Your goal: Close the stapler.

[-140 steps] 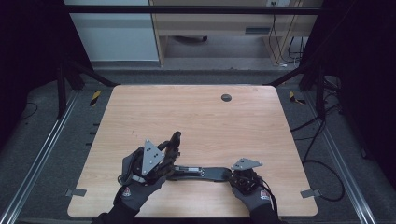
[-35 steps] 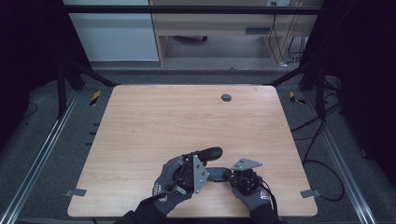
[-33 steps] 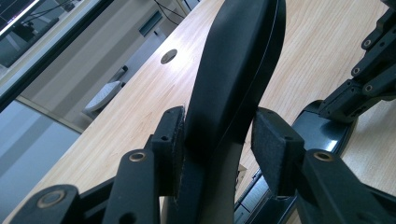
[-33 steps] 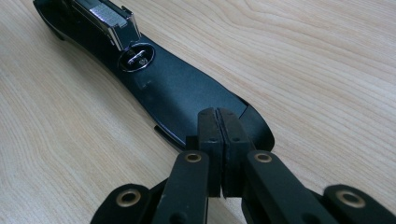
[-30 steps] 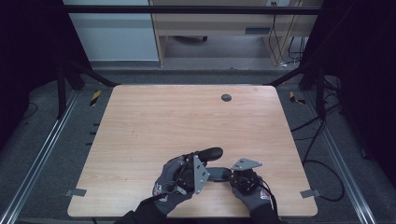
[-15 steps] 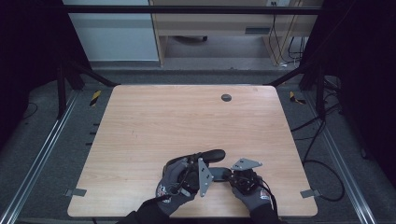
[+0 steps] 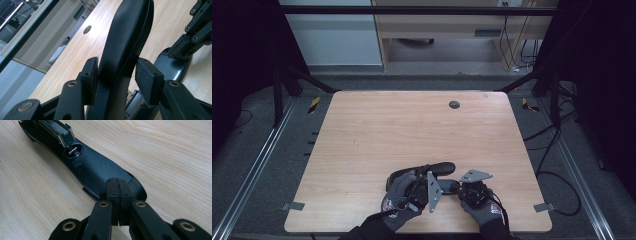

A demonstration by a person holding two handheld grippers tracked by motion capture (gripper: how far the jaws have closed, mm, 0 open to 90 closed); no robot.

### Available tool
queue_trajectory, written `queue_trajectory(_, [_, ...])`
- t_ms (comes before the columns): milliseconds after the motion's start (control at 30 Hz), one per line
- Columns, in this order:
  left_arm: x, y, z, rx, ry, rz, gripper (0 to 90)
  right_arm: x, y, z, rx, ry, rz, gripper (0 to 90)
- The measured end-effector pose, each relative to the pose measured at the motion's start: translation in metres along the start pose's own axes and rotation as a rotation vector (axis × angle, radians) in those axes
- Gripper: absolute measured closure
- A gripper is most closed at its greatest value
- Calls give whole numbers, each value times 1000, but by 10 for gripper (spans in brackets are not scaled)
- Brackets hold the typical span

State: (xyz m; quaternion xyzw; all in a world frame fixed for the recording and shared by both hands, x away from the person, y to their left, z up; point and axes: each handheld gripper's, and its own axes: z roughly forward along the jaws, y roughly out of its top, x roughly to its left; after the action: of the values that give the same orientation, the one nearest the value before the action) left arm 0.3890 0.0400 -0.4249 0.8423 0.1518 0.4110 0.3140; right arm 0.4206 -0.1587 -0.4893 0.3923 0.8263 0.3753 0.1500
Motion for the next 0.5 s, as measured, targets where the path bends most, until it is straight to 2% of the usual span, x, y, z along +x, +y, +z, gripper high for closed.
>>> queue_trajectory(200, [-3,0,2,1,-1,10,535,0,0,0,-1,1,0,900])
queue_trajectory(500, [-9,-1,6,12,3,47,533,0,0,0,1,5,4,900])
